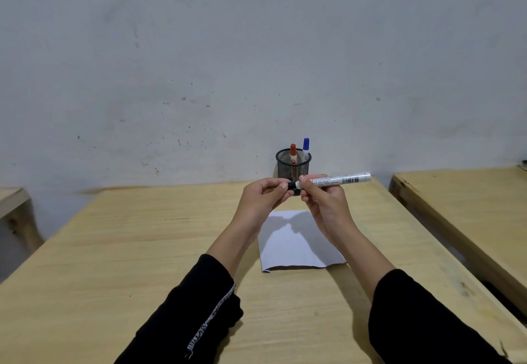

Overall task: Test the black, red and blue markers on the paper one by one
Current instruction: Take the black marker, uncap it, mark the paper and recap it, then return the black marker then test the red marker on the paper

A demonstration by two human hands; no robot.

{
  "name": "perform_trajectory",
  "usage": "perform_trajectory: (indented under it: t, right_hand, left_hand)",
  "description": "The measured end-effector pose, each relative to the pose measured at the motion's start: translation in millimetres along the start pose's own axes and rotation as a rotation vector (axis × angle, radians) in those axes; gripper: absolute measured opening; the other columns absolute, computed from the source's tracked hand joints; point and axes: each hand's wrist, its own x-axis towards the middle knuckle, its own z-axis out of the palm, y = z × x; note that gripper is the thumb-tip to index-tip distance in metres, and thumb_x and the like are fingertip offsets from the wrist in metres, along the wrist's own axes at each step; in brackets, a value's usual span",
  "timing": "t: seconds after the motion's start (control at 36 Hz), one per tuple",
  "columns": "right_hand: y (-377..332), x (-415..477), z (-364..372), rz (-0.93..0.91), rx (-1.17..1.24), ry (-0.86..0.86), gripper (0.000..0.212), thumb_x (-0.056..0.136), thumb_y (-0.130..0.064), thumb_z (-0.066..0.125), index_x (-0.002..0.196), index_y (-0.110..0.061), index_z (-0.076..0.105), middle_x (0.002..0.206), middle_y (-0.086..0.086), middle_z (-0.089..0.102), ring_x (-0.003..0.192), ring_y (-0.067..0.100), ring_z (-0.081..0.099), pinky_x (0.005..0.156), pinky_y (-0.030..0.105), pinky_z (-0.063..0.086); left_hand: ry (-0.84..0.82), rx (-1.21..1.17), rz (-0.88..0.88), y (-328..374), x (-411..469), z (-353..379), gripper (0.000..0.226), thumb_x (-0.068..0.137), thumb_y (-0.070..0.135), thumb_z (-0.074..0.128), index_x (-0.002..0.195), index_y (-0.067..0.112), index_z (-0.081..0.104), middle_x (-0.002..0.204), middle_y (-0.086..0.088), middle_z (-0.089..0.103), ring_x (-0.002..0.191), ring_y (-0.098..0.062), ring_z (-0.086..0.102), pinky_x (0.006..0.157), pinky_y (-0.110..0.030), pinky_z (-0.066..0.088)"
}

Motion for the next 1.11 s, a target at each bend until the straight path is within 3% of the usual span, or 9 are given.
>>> perform_trajectory:
  t: [0.22, 0.36, 0.61, 0.69, 0.75, 0.83, 0.89, 1.03, 1.11]
  right_hand:
    - [-16.0, 6.7, -3.6, 0.048, 0.0, -0.092, 0.009, 0.086, -0.005, 0.061, 0.079, -0.012, 0.062, 0.062, -0.004, 0.067, 0.053, 0.004, 0.058, 0.054, 0.012, 0.049]
    - [-31.4, 17.2, -17.3, 0.003, 0.064, 0.012, 0.008, 0.082, -0.004, 0.065, 0.079, -0.012, 0.064, 0.062, -0.006, 0.067, 0.056, 0.004, 0.061, 0.053, 0.012, 0.049]
    - [-40.5, 59.2, -40.0, -0.034, -0.567, -0.169, 0.012, 0.076, -0.002, 0.073, 0.082, -0.008, 0.064, 0.07, 0.005, 0.07, 0.057, 0.013, 0.061, 0.055, 0.023, 0.045]
    - [-38.4, 82.5, -38.6, -0.024, -0.746, -0.243, 0.02, 0.076, -0.001, 0.071, 0.084, -0.017, 0.063, 0.083, 0.007, 0.063, 0.064, 0.02, 0.06, 0.06, 0.028, 0.048]
    - [-35.5, 84.0, -35.6, -0.048, -0.822, -0.287, 0.025, 0.074, -0.001, 0.071, 0.089, -0.02, 0.063, 0.087, 0.002, 0.062, 0.07, 0.018, 0.059, 0.065, 0.019, 0.049]
    - [-28.0, 84.3, -32.6, -0.044, -0.936, -0.355, 0.029, 0.073, 0.0, 0.069, 0.096, -0.016, 0.059, 0.092, 0.01, 0.065, 0.07, 0.015, 0.059, 0.072, 0.028, 0.051]
    - [-11.5, 108.2, -37.7, -0.025, -0.978, -0.371, 0.034, 0.073, 0.0, 0.067, 0.098, -0.021, 0.058, 0.087, 0.0, 0.067, 0.068, 0.006, 0.061, 0.069, 0.025, 0.052]
    - [1.1, 123.1, -46.9, -0.06, -0.959, -0.284, 0.034, 0.072, 0.001, 0.066, 0.087, -0.029, 0.056, 0.079, -0.008, 0.066, 0.071, 0.009, 0.062, 0.07, 0.024, 0.052]
    - [-3.8, 126.4, -55.0, -0.137, -0.847, -0.131, 0.031, 0.073, 0.006, 0.066, 0.084, -0.021, 0.055, 0.078, -0.003, 0.066, 0.074, 0.017, 0.064, 0.072, 0.024, 0.054]
  left_hand:
    - [-0.023, -0.037, -0.008, 11.6, 6.4, -6.4, 0.019, 0.089, 0.001, 0.058, 0.106, -0.006, 0.064, 0.095, -0.013, 0.069, 0.075, -0.008, 0.071, 0.081, -0.016, 0.055]
    - [0.051, -0.08, 0.056, 26.9, 16.3, -10.2, 0.011, 0.088, 0.0, 0.059, 0.09, 0.004, 0.069, 0.082, -0.006, 0.073, 0.072, -0.01, 0.071, 0.075, -0.015, 0.056]
    - [0.147, 0.016, 0.248, 43.1, 70.3, 5.4, 0.01, 0.085, 0.004, 0.065, 0.087, 0.012, 0.071, 0.089, -0.006, 0.07, 0.077, -0.006, 0.069, 0.076, -0.016, 0.055]
    - [0.111, 0.112, 0.273, 45.2, 96.1, 11.6, 0.011, 0.084, 0.007, 0.066, 0.087, 0.016, 0.072, 0.078, 0.004, 0.074, 0.077, -0.005, 0.07, 0.076, -0.016, 0.054]
    - [0.068, 0.163, 0.296, 45.0, 96.5, 15.7, 0.011, 0.084, 0.009, 0.067, 0.087, 0.018, 0.072, 0.076, 0.005, 0.075, 0.078, -0.008, 0.07, 0.079, -0.021, 0.055]
    - [0.022, 0.221, 0.292, 39.0, 96.8, 21.0, 0.011, 0.082, 0.012, 0.07, 0.085, 0.021, 0.073, 0.082, -0.001, 0.074, 0.08, -0.011, 0.069, 0.081, -0.025, 0.055]
    - [-0.013, 0.256, 0.275, 25.0, 121.5, 20.8, 0.01, 0.081, 0.013, 0.071, 0.085, 0.022, 0.074, 0.079, 0.004, 0.074, 0.078, -0.008, 0.069, 0.076, -0.02, 0.054]
    - [-0.039, 0.388, 0.25, 8.5, 135.7, 9.0, 0.018, 0.088, 0.023, 0.064, 0.098, 0.011, 0.073, 0.096, -0.009, 0.075, 0.096, -0.022, 0.069, 0.089, -0.033, 0.053]
    - [-0.005, 0.47, 0.23, -2.8, 135.7, -7.9, 0.015, 0.087, 0.028, 0.065, 0.093, 0.017, 0.074, 0.092, 0.002, 0.075, 0.092, -0.012, 0.069, 0.086, -0.028, 0.052]
